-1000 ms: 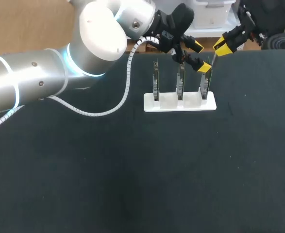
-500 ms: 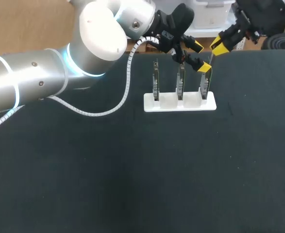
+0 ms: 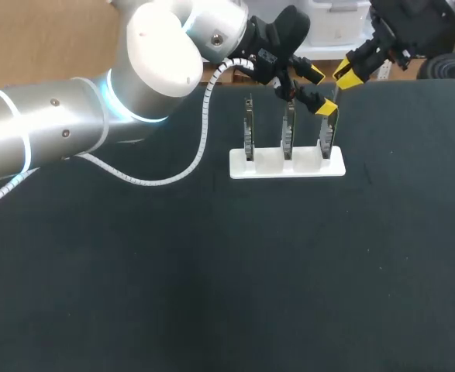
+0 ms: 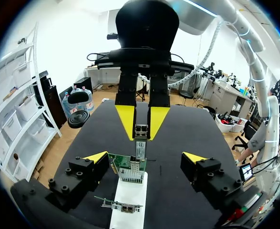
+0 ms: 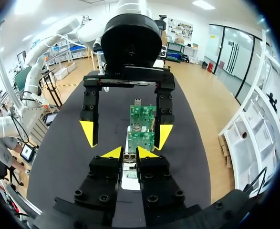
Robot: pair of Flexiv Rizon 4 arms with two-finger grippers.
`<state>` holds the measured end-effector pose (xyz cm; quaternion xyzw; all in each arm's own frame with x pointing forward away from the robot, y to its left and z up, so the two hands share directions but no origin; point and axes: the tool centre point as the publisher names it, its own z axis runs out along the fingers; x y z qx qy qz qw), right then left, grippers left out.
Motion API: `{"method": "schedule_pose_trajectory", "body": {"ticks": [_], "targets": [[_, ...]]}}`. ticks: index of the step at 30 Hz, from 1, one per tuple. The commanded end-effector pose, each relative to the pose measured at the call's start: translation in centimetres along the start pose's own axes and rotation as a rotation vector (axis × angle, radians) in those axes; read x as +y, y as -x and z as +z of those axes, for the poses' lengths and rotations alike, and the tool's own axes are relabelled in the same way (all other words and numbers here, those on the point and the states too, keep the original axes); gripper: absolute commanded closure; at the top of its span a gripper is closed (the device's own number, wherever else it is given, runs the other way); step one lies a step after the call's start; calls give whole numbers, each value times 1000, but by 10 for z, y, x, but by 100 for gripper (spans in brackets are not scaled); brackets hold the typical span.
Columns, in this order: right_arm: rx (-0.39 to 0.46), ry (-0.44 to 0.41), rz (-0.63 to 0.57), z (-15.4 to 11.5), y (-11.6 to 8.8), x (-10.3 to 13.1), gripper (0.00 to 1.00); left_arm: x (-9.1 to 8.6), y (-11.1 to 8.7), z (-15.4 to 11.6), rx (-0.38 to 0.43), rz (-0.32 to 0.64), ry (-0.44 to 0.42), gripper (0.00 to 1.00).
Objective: Pick up the optical module with the left hand, and insert it into the network port with the right hand.
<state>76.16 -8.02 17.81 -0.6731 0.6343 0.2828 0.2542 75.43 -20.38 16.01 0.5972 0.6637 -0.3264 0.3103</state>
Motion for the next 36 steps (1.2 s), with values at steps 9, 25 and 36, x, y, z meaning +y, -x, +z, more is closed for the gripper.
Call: {"method": "schedule_pose_trajectory", "body": {"ticks": [9, 25, 36], "targets": [[15, -24, 9, -2, -3, -1, 100, -1, -1, 0, -3, 2, 3, 0], [14, -43, 19, 1, -1, 0, 100, -1, -1, 0, -3, 2, 3, 0], [6, -43, 27, 4, 1, -1, 100, -1, -1, 0, -3, 2, 3, 0]]}}
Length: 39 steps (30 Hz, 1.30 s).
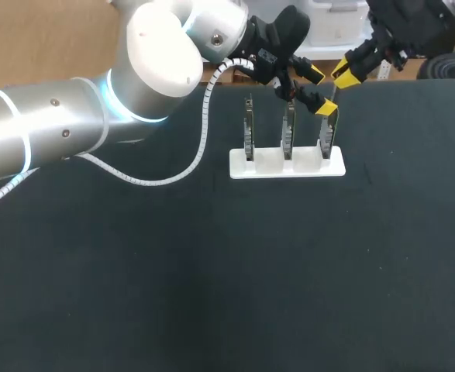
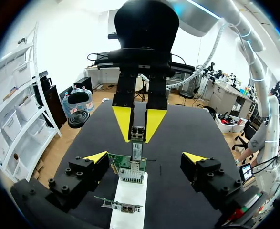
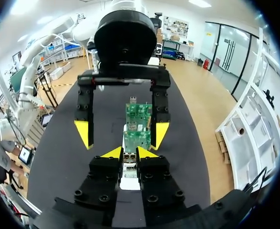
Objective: Pick up the optical module with the left hand, and insert it into the network port with the right hand.
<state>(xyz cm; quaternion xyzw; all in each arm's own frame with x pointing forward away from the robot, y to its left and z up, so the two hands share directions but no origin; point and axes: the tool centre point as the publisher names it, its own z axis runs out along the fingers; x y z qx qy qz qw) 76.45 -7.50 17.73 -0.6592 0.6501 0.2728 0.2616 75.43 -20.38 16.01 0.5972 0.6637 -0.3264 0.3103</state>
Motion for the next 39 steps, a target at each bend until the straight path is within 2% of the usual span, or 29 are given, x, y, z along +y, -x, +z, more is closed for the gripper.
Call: {"method": "schedule_pose_trajectory", "body": {"ticks": [1, 39], "targets": [[1, -5, -3, 0, -2, 2, 100, -1, -1, 0, -3, 2, 3, 0], [19, 2, 1, 0, -5, -1, 100, -1, -1, 0, -3, 2, 3, 0]]}}
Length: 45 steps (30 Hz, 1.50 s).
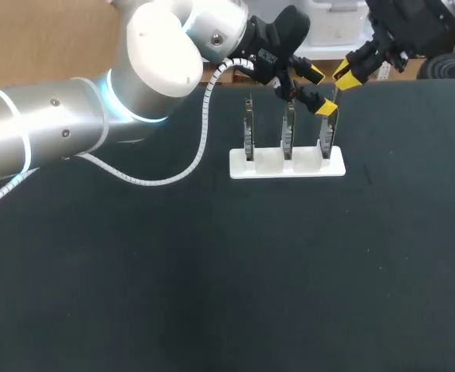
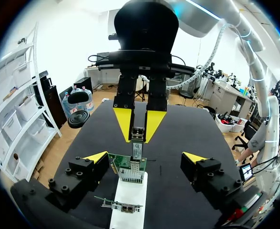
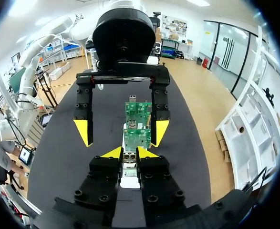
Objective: Pick up the optical module with the left hand, and insert it into the network port with the right hand.
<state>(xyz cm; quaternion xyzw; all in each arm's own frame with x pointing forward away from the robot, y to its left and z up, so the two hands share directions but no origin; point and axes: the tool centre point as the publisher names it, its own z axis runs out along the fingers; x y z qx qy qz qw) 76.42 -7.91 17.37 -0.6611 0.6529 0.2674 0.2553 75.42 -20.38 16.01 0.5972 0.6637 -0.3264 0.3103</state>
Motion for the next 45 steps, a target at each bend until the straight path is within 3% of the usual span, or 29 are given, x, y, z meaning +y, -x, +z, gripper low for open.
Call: {"method": "schedule_pose_trajectory", "body": {"ticks": [1, 45], "targets": [[2, 2, -1, 0, 0, -2, 100, -1, -1, 0, -3, 2, 3, 0], [32, 7, -13, 2, -1, -1, 100, -1, -1, 0, -3, 2, 3, 0]]}}
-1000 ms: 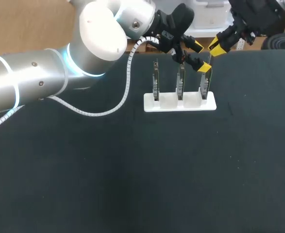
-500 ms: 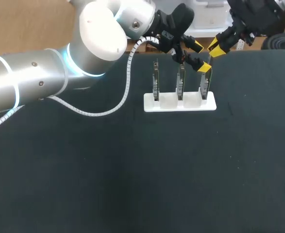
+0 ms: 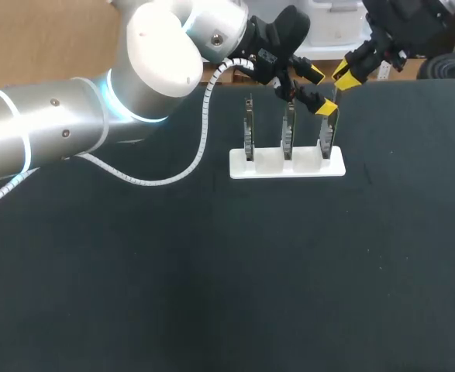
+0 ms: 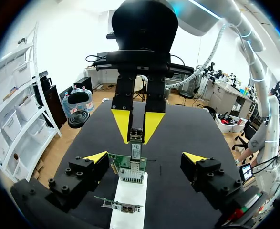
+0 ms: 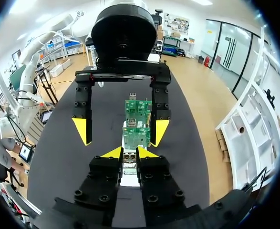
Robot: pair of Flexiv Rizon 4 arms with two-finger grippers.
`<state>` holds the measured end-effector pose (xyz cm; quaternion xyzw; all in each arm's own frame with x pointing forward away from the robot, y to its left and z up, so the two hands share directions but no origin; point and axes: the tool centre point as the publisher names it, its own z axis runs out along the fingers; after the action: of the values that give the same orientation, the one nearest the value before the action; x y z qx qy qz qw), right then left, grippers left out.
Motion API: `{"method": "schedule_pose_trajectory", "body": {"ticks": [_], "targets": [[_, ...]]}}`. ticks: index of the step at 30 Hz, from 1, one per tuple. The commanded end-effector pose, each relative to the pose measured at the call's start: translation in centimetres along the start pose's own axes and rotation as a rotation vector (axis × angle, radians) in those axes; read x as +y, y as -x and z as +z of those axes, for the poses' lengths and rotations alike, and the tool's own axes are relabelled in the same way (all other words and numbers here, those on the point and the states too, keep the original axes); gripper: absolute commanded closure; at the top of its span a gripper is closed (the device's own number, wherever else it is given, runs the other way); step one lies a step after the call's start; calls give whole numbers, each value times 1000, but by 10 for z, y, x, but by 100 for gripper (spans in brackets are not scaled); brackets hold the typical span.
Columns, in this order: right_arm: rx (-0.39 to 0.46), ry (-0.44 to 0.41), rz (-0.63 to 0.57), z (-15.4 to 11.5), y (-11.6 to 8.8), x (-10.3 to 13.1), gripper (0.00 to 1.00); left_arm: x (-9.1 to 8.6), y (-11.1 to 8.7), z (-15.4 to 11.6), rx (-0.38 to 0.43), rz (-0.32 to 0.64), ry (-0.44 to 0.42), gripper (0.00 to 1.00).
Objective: Pick up the optical module with the left hand, and insert it into the network port with the right hand.
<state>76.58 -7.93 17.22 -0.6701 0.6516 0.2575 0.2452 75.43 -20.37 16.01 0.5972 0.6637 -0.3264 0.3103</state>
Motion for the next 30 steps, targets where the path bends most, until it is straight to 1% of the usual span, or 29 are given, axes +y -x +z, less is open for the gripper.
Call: {"method": "schedule_pose_trajectory", "body": {"ticks": [1, 30], "targets": [[3, 2, 0, 1, 0, 0, 100, -1, -1, 0, -3, 2, 3, 0], [6, 3, 6, 4, -1, 0, 100, -1, -1, 0, -3, 2, 3, 0]]}}
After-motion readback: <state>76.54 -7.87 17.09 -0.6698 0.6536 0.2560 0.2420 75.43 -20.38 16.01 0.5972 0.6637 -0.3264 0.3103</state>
